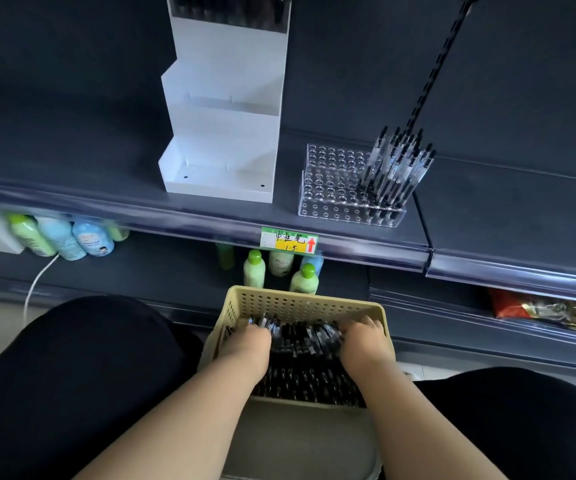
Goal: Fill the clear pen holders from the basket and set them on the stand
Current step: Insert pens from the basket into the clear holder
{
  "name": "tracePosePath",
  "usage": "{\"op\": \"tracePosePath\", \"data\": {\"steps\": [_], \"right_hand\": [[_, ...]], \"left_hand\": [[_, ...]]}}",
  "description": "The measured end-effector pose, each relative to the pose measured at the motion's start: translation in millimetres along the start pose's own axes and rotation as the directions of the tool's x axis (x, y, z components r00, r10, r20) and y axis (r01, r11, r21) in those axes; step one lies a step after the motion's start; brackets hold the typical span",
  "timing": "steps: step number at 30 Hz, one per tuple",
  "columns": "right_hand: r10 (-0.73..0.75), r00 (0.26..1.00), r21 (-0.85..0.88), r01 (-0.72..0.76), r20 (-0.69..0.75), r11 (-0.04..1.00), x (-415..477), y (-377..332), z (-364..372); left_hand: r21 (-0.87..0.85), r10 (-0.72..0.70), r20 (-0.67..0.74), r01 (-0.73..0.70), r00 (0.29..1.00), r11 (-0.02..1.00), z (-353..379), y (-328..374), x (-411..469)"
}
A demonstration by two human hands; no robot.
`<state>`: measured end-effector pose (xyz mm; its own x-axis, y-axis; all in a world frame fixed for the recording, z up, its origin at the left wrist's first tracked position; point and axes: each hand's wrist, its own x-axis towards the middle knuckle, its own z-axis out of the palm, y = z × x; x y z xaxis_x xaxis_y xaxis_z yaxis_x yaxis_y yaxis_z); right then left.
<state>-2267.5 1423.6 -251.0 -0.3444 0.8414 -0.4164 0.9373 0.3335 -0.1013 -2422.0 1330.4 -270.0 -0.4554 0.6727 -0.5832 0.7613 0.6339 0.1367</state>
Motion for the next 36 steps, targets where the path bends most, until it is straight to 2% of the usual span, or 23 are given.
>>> {"op": "tracePosePath", "data": {"steps": [4,7,14,22,25,29,31,36], "right_hand": [[0.066,0.997,0.018,-0.067,0.048,0.998,18,0,8],[0.094,0.993,0.012,-0.095,0.075,0.995,29,-2,15],[0.117,0.990,-0.001,-0.117,0.073,0.993,45,-1,25],[0.070,0.995,0.034,-0.073,0.075,0.997,34,-2,18],[-0.011,0.997,0.116,0.002,0.079,0.993,20,-5,9],[-0.134,0.991,0.266,0.129,-0.001,0.955,-3,-12,-9],[-0.173,0.983,0.321,0.185,-0.066,0.929,-14,-16,-17],[-0.186,0.959,0.467,0.267,-0.213,0.843,-31,-23,-31]], "left_hand": [[-0.059,-0.061,-0.075,0.057,0.995,0.997,4,4,14],[-0.015,-0.066,-0.119,0.065,0.991,0.998,4,6,25],[-0.014,-0.148,-0.073,0.147,0.986,0.989,11,11,44],[-0.237,-0.248,-0.080,0.223,0.965,0.945,4,5,29],[-0.428,-0.162,-0.143,0.086,0.976,0.900,2,1,20],[-0.724,-0.077,-0.258,-0.140,0.963,0.675,-6,5,-3],[-0.776,-0.072,-0.297,-0.197,0.952,0.599,-11,7,-14],[-0.789,-0.034,-0.377,-0.301,0.926,0.535,-25,17,-40]]}}
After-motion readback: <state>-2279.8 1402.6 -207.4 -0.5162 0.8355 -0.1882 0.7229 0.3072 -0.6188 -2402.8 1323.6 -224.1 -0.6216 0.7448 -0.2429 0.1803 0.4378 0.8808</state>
